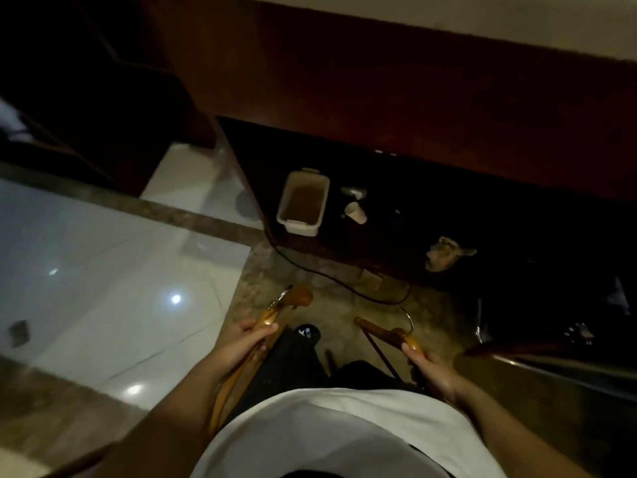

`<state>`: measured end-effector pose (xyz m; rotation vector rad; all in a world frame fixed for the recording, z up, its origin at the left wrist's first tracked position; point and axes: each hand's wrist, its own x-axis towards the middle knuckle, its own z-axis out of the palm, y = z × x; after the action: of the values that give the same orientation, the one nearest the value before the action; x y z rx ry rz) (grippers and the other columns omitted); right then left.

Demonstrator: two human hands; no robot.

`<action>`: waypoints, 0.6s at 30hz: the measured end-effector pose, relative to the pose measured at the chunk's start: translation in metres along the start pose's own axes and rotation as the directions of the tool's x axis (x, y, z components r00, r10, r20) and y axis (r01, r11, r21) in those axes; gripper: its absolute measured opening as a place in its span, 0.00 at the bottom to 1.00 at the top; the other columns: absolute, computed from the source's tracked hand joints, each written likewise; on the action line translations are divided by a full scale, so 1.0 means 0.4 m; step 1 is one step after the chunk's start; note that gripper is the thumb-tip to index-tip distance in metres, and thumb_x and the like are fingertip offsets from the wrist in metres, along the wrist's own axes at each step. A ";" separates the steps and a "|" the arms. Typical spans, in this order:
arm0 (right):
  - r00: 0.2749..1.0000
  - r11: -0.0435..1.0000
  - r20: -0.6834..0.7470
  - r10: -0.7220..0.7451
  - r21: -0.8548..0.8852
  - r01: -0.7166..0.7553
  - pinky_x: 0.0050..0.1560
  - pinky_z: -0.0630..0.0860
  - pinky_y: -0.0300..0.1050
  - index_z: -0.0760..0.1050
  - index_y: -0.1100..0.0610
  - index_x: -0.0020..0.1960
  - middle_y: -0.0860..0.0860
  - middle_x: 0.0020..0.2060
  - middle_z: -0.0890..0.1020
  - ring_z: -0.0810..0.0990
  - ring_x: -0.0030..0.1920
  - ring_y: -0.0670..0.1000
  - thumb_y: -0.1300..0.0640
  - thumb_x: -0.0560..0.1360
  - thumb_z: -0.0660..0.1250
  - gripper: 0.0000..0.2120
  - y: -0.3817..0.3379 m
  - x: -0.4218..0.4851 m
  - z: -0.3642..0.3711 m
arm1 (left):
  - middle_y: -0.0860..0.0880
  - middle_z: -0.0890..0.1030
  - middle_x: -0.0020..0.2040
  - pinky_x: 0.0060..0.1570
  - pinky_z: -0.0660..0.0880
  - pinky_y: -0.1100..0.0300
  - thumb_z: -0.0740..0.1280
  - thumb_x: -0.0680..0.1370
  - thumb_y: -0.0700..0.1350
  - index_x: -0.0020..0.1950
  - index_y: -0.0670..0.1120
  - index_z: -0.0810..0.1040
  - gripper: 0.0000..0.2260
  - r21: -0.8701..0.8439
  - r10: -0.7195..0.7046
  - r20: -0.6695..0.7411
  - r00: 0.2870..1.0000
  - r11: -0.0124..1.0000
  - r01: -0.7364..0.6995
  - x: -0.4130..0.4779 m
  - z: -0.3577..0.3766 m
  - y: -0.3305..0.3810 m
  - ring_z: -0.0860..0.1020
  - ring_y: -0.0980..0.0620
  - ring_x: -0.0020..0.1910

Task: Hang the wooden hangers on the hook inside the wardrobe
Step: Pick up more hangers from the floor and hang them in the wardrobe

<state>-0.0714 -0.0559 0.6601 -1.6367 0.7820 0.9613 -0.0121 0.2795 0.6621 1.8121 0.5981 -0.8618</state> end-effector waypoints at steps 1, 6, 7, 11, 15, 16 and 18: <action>1.000 1.000 0.014 -0.010 -0.024 0.010 0.44 0.73 0.45 0.69 0.59 0.61 0.57 0.43 0.76 0.75 0.43 0.54 0.43 0.75 0.59 0.24 0.001 -0.001 -0.007 | 0.46 0.82 0.36 0.42 0.76 0.57 0.73 0.68 0.57 0.47 0.46 0.82 0.16 -0.017 -0.016 -0.026 1.000 1.000 0.016 -0.023 0.005 -0.025 0.80 0.48 0.37; 0.998 0.986 0.053 -0.031 -0.160 0.039 0.65 0.67 0.57 0.67 0.62 0.67 0.67 0.63 0.72 0.71 0.64 0.65 0.47 0.78 0.59 0.24 -0.013 -0.003 -0.020 | 0.44 0.79 0.33 0.39 0.74 0.56 0.70 0.71 0.54 0.43 0.46 0.81 0.12 -0.218 -0.095 -0.130 0.987 0.974 0.065 -0.133 0.039 -0.147 0.77 0.47 0.35; 0.998 0.981 0.065 -0.023 -0.189 0.035 0.66 0.66 0.58 0.67 0.64 0.66 0.69 0.64 0.71 0.69 0.65 0.67 0.48 0.78 0.59 0.24 -0.016 -0.006 -0.019 | 0.45 0.79 0.33 0.39 0.74 0.57 0.69 0.73 0.54 0.42 0.46 0.81 0.11 -0.245 -0.106 -0.162 0.981 0.967 0.064 -0.155 0.051 -0.172 0.77 0.48 0.34; 0.993 0.955 0.114 0.021 -0.297 0.014 0.67 0.65 0.59 0.65 0.65 0.67 0.70 0.66 0.68 0.68 0.66 0.68 0.47 0.78 0.57 0.25 -0.026 -0.008 -0.002 | 0.43 0.77 0.34 0.37 0.74 0.56 0.66 0.76 0.51 0.45 0.40 0.77 0.13 -0.339 -0.192 -0.262 0.946 0.936 0.096 -0.231 0.090 -0.274 0.76 0.48 0.33; 0.989 0.909 0.144 0.044 -0.417 0.020 0.66 0.66 0.59 0.65 0.66 0.66 0.69 0.65 0.69 0.71 0.63 0.68 0.47 0.78 0.57 0.25 -0.042 -0.006 0.035 | 0.44 0.76 0.35 0.42 0.75 0.53 0.64 0.77 0.51 0.43 0.43 0.77 0.11 -0.407 -0.251 -0.325 0.912 0.907 0.105 -0.304 0.122 -0.348 0.76 0.47 0.36; 0.987 0.893 0.150 0.049 -0.448 0.024 0.66 0.65 0.59 0.65 0.67 0.66 0.70 0.66 0.68 0.69 0.65 0.69 0.48 0.79 0.57 0.25 -0.049 -0.004 0.048 | 0.43 0.75 0.37 0.40 0.74 0.55 0.63 0.78 0.50 0.45 0.45 0.76 0.09 -0.457 -0.271 -0.320 0.908 0.884 0.103 -0.322 0.131 -0.364 0.75 0.47 0.37; 0.986 0.860 0.154 0.064 -0.510 0.024 0.66 0.65 0.58 0.65 0.66 0.66 0.69 0.66 0.68 0.68 0.66 0.68 0.48 0.79 0.58 0.24 -0.065 -0.004 0.081 | 0.40 0.76 0.41 0.41 0.73 0.56 0.62 0.78 0.51 0.50 0.42 0.76 0.12 -0.530 -0.325 -0.313 0.892 0.840 0.120 -0.352 0.144 -0.399 0.75 0.44 0.41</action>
<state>-0.0566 -0.0181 0.6684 -1.9671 0.4459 1.3876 -0.2323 0.2846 0.6664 1.4457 1.2025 -0.4244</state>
